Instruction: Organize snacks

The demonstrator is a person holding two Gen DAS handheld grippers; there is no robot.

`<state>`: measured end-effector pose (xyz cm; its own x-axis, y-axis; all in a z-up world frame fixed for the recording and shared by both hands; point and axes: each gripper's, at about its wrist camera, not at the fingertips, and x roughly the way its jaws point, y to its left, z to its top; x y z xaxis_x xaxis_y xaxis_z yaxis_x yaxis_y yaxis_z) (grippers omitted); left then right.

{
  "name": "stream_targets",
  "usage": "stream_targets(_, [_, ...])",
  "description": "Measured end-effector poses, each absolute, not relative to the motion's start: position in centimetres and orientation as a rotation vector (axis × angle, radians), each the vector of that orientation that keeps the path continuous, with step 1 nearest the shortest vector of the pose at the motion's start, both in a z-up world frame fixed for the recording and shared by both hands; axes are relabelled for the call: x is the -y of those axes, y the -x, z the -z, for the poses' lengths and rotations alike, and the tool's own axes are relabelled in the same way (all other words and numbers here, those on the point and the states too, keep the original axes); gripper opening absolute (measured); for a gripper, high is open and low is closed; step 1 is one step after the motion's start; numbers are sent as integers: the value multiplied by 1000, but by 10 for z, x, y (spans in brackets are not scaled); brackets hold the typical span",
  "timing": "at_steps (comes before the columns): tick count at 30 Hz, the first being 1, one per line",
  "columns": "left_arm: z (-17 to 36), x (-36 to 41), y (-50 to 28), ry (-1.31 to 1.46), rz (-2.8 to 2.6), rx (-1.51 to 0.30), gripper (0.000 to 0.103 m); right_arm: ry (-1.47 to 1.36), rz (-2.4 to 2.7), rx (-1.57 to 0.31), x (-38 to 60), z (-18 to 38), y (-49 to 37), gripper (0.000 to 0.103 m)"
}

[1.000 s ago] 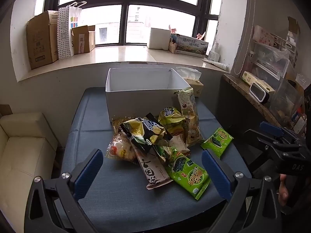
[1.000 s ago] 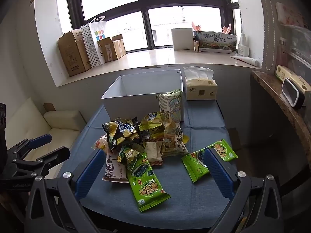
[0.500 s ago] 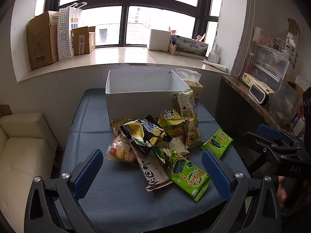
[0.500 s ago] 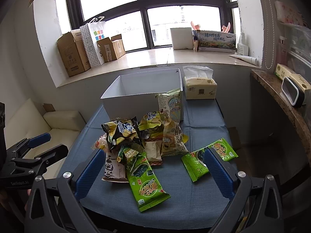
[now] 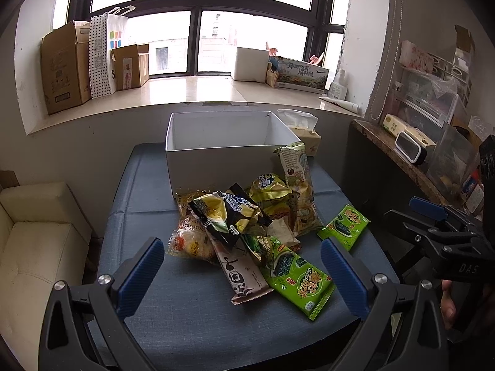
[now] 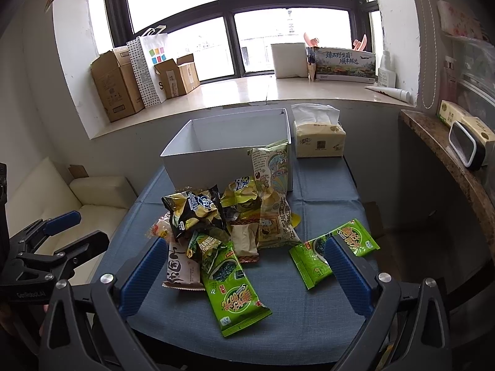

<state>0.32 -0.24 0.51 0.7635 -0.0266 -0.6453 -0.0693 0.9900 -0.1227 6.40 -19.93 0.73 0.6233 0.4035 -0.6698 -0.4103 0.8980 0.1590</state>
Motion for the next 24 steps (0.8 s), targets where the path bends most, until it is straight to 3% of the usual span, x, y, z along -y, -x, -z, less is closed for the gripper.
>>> stream_targets(24, [-4,3,-3,140,-16,-702,103,9,-470,-776,201,-2,-64,103])
